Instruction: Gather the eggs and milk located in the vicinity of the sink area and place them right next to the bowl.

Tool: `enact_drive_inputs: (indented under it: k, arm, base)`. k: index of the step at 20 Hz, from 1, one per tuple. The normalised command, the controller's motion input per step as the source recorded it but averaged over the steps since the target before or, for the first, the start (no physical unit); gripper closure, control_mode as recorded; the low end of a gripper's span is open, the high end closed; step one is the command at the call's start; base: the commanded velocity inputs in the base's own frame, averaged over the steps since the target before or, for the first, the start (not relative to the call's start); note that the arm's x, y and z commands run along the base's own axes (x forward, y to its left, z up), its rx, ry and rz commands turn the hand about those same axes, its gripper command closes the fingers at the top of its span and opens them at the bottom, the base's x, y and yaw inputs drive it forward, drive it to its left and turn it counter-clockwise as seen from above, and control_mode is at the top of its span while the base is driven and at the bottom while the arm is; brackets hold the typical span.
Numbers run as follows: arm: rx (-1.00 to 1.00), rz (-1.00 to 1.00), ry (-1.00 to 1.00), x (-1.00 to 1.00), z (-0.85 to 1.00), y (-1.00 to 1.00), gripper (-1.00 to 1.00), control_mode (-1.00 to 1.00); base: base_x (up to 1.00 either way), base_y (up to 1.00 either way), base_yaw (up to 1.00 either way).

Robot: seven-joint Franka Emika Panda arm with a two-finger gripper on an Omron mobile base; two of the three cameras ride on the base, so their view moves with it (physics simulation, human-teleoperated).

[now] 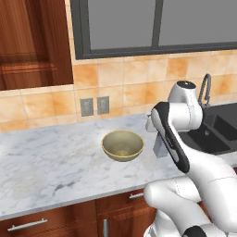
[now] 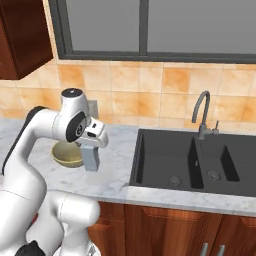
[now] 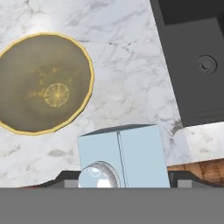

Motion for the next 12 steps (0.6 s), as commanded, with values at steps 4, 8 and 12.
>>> enact_drive_inputs:
  k: [4, 8, 12]
  arm:
    - [0.00, 0.06, 0.00, 0.59, -0.01, -0.23, 1.00, -1.00]
    - [0.02, 0.03, 0.00, 0.73, -0.07, -0.09, 1.00, -1.00]
    - [0.00, 0.00, 0.00, 0.66, -0.14, 0.00, 1.00, -1.00]
  base:
    - [0.00, 0.00, 0.00]
    - [0.00, 0.00, 0.00]
    - [0.00, 0.00, 0.00]
